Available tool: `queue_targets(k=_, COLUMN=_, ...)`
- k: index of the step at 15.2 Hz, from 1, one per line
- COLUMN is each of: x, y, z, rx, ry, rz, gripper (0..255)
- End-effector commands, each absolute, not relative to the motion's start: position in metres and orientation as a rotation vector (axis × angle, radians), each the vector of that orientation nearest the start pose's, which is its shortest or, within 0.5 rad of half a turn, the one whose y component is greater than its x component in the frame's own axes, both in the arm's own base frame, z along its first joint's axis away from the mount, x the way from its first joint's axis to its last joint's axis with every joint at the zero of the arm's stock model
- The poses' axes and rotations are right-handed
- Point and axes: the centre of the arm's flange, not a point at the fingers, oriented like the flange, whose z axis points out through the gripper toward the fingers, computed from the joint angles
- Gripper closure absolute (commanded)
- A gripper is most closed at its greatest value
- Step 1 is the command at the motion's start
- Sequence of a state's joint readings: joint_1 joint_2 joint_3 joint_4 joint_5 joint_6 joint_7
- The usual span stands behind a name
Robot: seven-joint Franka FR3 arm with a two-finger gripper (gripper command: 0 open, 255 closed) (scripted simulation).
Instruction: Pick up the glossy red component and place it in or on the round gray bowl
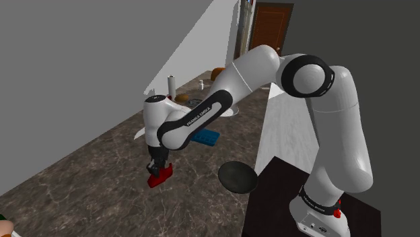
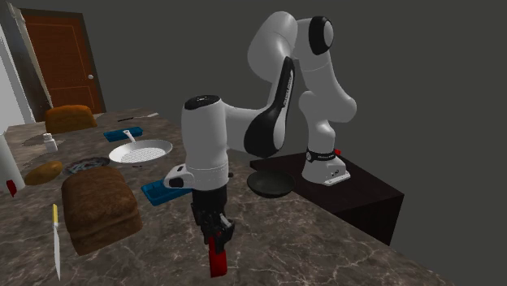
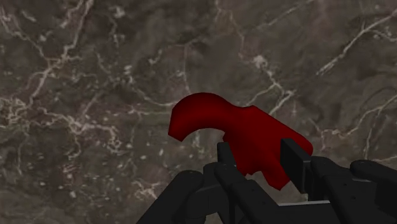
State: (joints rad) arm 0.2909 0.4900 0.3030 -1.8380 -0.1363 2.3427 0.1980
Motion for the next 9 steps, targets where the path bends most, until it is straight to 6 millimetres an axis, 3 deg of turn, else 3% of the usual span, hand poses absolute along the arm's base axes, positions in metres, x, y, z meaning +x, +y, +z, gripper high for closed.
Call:
queue_targets(k=1, x=0.546, y=0.349, z=0.287, rx=-3.009, ry=-0.693, rz=-0.034, gripper=255)
queue_targets(k=9, x=0.546, y=0.349, z=0.329, rx=-3.009, ry=-0.693, rz=-0.034, gripper=255)
